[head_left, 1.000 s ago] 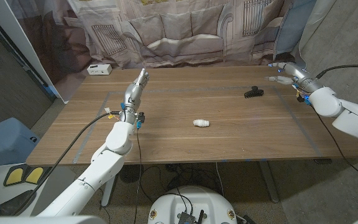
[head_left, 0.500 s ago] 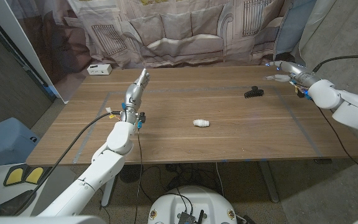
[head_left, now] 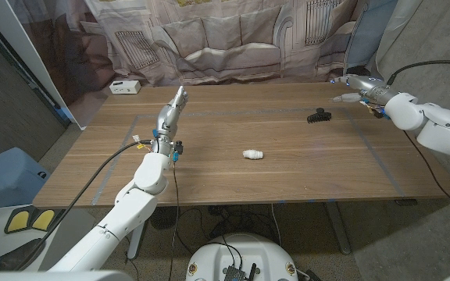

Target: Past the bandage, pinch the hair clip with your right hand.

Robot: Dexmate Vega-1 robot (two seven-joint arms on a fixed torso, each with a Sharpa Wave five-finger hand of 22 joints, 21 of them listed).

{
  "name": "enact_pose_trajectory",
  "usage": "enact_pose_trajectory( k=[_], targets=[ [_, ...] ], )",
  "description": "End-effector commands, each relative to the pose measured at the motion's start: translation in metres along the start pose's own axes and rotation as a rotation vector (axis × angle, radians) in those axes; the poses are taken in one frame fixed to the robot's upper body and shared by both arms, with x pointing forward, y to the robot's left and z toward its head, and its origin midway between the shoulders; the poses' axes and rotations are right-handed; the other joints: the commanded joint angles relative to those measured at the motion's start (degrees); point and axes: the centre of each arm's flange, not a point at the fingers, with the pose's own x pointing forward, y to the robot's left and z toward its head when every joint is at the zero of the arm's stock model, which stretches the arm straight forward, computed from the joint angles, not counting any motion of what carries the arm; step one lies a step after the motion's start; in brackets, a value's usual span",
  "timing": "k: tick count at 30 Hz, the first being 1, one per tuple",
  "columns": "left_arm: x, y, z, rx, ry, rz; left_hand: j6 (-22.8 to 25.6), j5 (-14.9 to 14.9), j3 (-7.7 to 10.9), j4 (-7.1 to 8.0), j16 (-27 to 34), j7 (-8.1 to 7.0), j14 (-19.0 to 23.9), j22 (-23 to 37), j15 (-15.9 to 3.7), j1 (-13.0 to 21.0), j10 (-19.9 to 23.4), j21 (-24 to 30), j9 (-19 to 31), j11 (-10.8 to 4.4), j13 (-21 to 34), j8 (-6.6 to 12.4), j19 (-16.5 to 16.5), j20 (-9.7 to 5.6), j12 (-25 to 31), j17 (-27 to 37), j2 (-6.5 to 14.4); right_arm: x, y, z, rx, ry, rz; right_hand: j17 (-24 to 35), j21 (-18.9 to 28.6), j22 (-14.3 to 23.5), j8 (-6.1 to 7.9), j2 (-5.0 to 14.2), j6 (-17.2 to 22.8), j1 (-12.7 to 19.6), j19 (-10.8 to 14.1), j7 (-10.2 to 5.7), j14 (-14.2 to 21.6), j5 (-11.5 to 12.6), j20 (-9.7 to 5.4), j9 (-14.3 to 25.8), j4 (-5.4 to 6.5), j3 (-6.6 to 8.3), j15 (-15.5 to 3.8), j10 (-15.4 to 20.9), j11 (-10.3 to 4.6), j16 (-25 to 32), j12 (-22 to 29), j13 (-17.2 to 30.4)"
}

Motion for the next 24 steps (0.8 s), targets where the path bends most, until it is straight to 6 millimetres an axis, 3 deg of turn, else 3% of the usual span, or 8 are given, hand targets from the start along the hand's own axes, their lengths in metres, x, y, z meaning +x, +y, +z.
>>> enact_pose_trajectory(
  k=[1,16,24],
  targets=[
    [-0.005,0.000,0.003,-0.001,-0.004,0.021,0.63,-0.02,-0.15,-0.43,-0.21,0.05,0.39,0.21,0.07,0.49,0.57,-0.24,0.30,-0.19,0.05,0.21,0.26,0.05,-0.08,0.32,0.21,0.013,-0.012,0.003,-0.119,-0.003,0.050,0.16,1.07,0.18,-0.05,0.18,-0.65,1.26,2.10,-0.11,1.34,0.09,0.30,0.07,-0.12,0.82,-0.78,-0.54,0.04,1.02,-0.02,0.17],
    [-0.008,-0.001,0.006,0.003,-0.006,0.030,0.94,-0.05,-0.16,-0.39,-0.27,0.07,0.46,0.23,0.02,0.34,0.73,-0.42,0.31,-0.21,0.06,0.17,0.25,0.26,-0.14,0.34,0.31,0.025,-0.023,0.003,-0.226,-0.008,0.116,0.01,1.50,0.23,-0.35,-0.47,-2.62,3.20,3.78,-0.87,2.20,0.20,0.47,0.09,-0.68,1.50,-1.08,-1.51,-0.67,1.29,-0.14,0.14],
    [-0.011,-0.002,0.001,0.006,0.000,0.033,0.75,-0.09,-0.26,-0.35,-0.45,-0.05,0.10,0.24,0.00,0.14,0.37,-0.72,0.31,-0.19,0.07,0.00,-0.29,0.48,-0.36,0.36,0.24,0.031,-0.022,-0.003,-0.188,0.003,0.159,0.02,0.63,0.28,-1.03,-1.52,-7.56,5.60,2.05,0.42,-0.95,0.31,1.35,0.18,-0.80,2.44,-1.52,-4.06,-1.02,0.36,-0.55,0.08]
  ],
)
